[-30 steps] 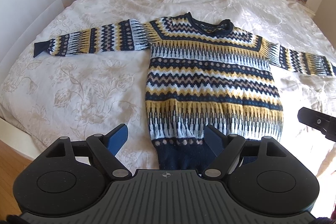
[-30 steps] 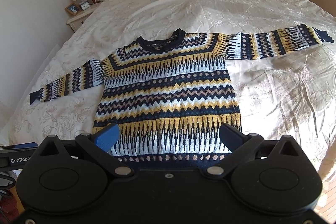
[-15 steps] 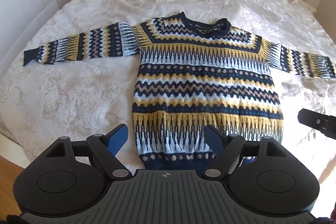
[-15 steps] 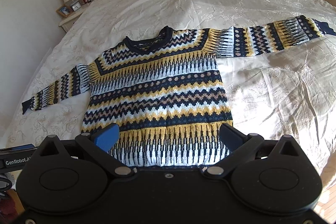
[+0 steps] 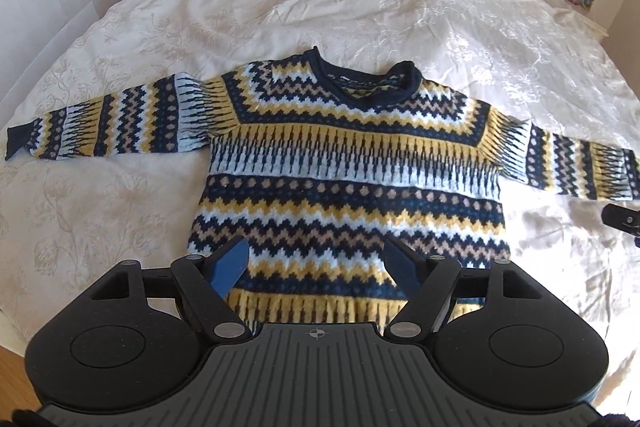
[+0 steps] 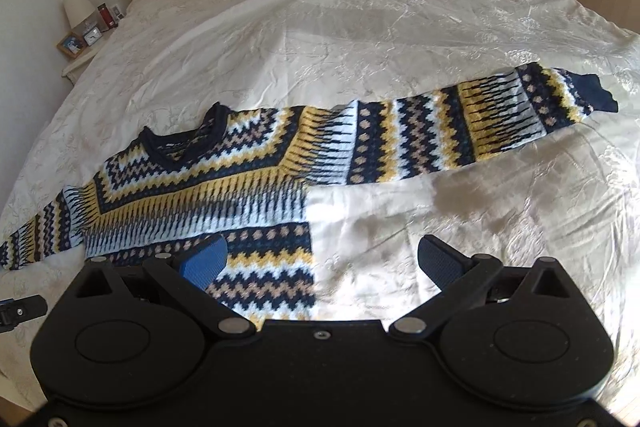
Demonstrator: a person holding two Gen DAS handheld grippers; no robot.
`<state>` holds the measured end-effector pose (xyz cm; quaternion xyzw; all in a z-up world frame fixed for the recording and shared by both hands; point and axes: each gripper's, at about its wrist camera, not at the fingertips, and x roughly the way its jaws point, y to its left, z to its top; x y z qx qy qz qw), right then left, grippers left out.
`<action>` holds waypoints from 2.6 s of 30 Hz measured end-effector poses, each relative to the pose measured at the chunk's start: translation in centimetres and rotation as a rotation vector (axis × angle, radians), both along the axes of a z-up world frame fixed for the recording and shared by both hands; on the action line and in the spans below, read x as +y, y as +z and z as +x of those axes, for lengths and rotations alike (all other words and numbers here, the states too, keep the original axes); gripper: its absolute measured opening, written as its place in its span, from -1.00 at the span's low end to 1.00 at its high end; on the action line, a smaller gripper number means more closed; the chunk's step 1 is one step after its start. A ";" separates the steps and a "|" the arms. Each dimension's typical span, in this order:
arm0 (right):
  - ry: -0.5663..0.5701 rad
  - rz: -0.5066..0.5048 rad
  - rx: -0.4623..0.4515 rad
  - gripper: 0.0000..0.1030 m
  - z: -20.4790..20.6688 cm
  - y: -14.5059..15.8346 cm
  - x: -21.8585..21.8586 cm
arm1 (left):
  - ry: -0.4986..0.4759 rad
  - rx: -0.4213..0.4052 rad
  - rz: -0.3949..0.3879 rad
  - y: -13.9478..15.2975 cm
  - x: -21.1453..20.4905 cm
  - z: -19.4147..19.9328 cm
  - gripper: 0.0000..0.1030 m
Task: Fold small clothes
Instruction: 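Reach the right tool to the sleeve cuff and grasp it, then carry the gripped sleeve across the sweater body and release it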
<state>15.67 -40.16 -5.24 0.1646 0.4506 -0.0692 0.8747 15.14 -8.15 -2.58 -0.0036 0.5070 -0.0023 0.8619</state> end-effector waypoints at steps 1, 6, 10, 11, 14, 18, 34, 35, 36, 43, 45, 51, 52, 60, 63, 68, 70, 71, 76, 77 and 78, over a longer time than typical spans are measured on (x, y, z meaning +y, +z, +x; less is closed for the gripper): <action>-0.016 -0.007 0.003 0.97 0.4 0.0 -1.3 | 0.002 0.001 0.001 0.0 -0.4 0.5 0.43; -0.123 -0.059 0.017 0.96 2.2 -0.3 -9.1 | 0.011 0.017 0.001 -0.4 -2.1 2.3 0.43; -0.239 -0.005 0.026 0.96 3.0 -0.9 -15.1 | 0.020 0.041 0.017 -1.0 -2.9 3.5 0.43; -0.272 0.009 0.029 0.95 3.3 -1.3 -16.5 | 0.025 0.049 0.019 -1.2 -3.0 3.9 0.43; -0.341 0.048 0.033 0.84 3.5 -2.0 -19.8 | 0.036 0.067 0.027 -1.5 -3.4 4.8 0.43; -0.403 0.119 0.030 0.71 3.8 -3.5 -22.8 | 0.045 0.081 0.043 -1.8 -4.0 5.9 0.43; -0.553 0.306 -0.039 -0.59 5.9 -7.0 -27.5 | 0.053 0.110 0.068 -2.4 -4.0 7.0 0.43; -0.527 0.279 -0.046 -0.63 6.3 -6.4 -26.7 | 0.059 0.108 0.064 -2.5 -3.7 6.9 0.43; -0.495 0.259 -0.060 -0.64 6.7 -5.7 -25.9 | 0.063 0.108 0.061 -2.5 -3.3 6.8 0.43; -0.259 0.207 -0.170 -0.69 9.5 0.1 -16.9 | 0.018 0.103 0.042 -3.5 -1.1 7.1 0.43; -0.195 0.210 -0.201 -0.70 10.2 1.6 -13.7 | -0.005 0.101 0.029 -3.7 -0.2 7.3 0.43; -0.013 0.253 -0.240 -0.70 13.6 3.7 -2.8 | -0.053 0.084 0.010 -4.1 3.7 7.8 0.43; 0.017 0.259 -0.239 -0.70 14.3 3.6 -1.0 | -0.050 0.084 0.011 -4.1 4.6 7.9 0.43; 0.118 0.178 -0.134 -0.52 16.9 -0.5 10.2 | -0.004 0.103 0.008 -5.0 11.6 9.1 0.43; 0.102 0.058 -0.094 -0.01 16.1 -1.8 11.7 | 0.016 0.088 0.029 -5.0 13.2 9.4 0.43; 0.040 -0.250 -0.145 0.50 14.5 -1.4 11.6 | 0.029 -0.018 0.033 -4.2 13.9 9.5 0.39; -0.014 -0.367 -0.188 0.97 13.9 -1.0 11.0 | 0.034 -0.093 0.036 -3.4 13.2 9.5 0.39; -0.041 -0.434 -0.203 0.98 13.7 -1.0 10.5 | 0.036 -0.134 0.040 -3.0 12.7 9.6 0.39; -0.112 -0.672 -0.146 0.97 15.2 -3.1 7.9 | 0.013 -0.312 0.069 -1.4 9.1 10.2 0.40; -0.113 -0.647 -0.114 0.97 15.6 -3.9 6.7 | 0.008 -0.323 0.072 -1.3 8.4 10.6 0.40; -0.123 -0.621 -0.082 0.95 16.0 -4.7 5.6 | -0.004 -0.316 0.067 -1.2 7.6 11.1 0.40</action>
